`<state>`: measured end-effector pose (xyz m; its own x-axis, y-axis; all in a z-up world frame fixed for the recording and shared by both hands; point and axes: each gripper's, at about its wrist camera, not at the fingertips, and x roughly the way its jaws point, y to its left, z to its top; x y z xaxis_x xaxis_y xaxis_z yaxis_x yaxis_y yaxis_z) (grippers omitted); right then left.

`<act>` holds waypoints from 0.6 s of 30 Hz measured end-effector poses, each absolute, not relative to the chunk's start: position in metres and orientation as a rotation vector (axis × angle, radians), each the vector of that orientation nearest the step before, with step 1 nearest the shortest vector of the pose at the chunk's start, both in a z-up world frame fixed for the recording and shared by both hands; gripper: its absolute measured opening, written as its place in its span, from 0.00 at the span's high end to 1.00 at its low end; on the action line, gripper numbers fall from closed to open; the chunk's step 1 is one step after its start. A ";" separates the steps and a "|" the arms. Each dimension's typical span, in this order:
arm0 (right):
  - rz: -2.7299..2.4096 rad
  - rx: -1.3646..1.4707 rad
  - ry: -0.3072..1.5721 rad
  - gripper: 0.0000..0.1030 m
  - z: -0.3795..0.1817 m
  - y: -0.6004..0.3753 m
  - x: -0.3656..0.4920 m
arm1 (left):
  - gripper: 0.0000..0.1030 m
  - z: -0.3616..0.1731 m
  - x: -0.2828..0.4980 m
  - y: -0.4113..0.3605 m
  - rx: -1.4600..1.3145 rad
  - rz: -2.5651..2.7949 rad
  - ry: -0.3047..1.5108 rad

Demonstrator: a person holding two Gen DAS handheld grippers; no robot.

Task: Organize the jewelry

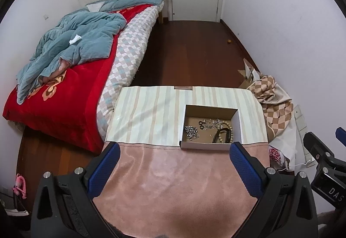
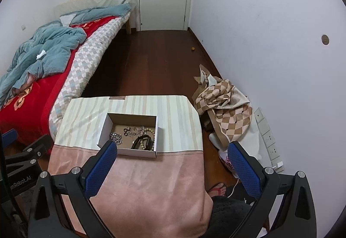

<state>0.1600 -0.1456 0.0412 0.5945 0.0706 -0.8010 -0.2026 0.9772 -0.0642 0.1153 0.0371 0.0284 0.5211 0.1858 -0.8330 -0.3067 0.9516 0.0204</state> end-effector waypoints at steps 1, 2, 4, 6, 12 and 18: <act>0.158 -0.158 0.930 0.00 0.038 -0.144 0.163 | 0.00 0.028 0.117 0.038 -0.135 0.295 0.983; 0.162 -0.157 0.937 0.00 0.035 -0.144 0.166 | 0.00 0.025 0.118 0.037 -0.135 0.297 0.988; 0.162 -0.160 0.946 0.00 0.031 -0.141 0.169 | 0.00 0.023 0.121 0.038 -0.133 0.298 0.994; 0.162 -0.165 0.956 0.00 0.026 -0.140 0.171 | 0.00 0.022 0.122 0.038 -0.131 0.298 0.998; 0.162 -0.172 0.972 0.00 0.019 -0.137 0.174 | 0.00 0.019 0.123 0.037 -0.130 0.297 1.004; 0.160 -0.177 0.972 0.00 0.018 -0.136 0.174 | 0.00 0.014 0.122 0.037 -0.130 0.291 1.006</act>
<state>0.1735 -0.1364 0.0177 0.5544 0.0552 -0.8304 -0.2137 0.9738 -0.0780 0.1222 0.0367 0.0142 0.5003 0.1806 -0.8468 -0.2993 0.9538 0.0266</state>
